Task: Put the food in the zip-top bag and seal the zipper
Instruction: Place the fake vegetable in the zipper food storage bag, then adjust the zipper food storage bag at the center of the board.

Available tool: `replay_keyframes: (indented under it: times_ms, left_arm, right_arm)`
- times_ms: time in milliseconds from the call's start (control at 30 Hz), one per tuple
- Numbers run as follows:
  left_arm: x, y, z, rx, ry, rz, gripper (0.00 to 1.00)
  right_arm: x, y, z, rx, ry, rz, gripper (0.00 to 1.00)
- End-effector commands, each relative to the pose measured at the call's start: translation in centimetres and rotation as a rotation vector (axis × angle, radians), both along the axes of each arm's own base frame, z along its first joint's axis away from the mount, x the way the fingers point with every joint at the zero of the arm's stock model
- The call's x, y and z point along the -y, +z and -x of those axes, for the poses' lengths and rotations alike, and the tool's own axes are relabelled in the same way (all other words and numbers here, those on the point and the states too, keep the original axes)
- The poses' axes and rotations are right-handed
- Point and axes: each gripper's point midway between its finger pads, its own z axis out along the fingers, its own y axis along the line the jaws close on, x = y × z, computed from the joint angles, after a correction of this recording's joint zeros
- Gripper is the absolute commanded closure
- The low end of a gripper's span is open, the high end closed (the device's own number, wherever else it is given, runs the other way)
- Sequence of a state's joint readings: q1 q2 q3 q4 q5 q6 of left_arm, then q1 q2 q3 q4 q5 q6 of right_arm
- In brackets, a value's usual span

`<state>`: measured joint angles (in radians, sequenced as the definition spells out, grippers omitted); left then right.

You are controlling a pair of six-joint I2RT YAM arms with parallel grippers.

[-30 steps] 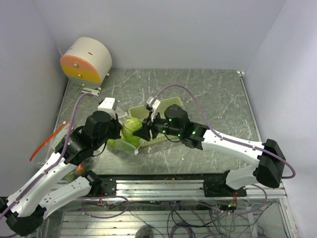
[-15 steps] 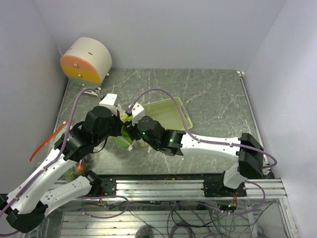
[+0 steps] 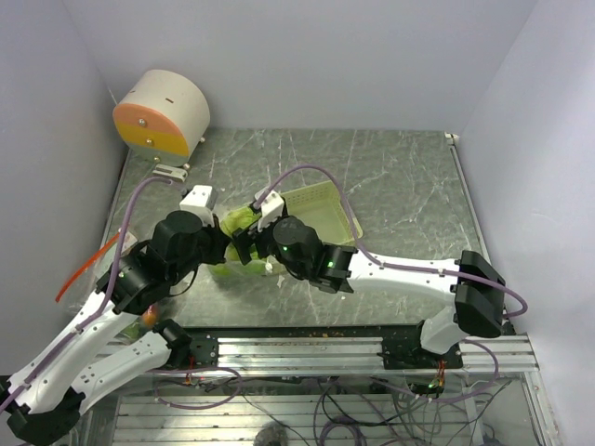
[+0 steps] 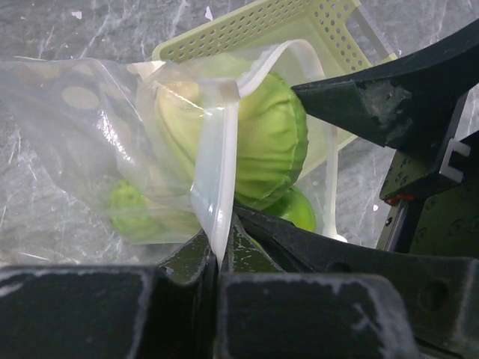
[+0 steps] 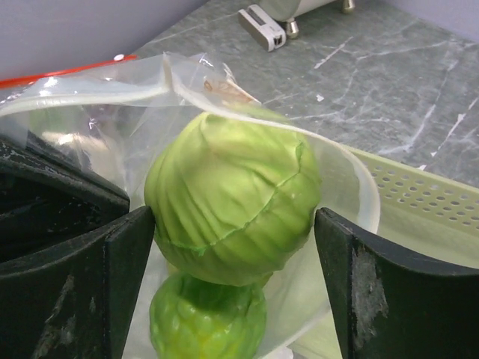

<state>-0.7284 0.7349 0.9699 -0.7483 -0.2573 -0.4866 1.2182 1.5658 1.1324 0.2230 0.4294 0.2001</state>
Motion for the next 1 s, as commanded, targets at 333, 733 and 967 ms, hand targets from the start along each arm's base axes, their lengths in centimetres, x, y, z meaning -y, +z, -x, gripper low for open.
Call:
replay_keyframes:
  times_ms: [333, 733, 967]
  left_arm:
    - [1.1, -0.4, -0.4, 0.004, -0.003, 0.056, 0.93]
    - [1.2, 0.8, -0.7, 0.03, -0.007, 0.059, 0.93]
    - [1.1, 0.9, -0.5, 0.03, -0.009, 0.065, 0.93]
  right_arm:
    - [5.1, 6.2, 4.0, 0.005, 0.102, -0.14, 0.0]
    - [7.8, -4.5, 6.2, -0.31, 0.045, 0.029, 0.1]
    - [5.6, -5.8, 6.7, -0.376, 0.077, -0.018, 0.15]
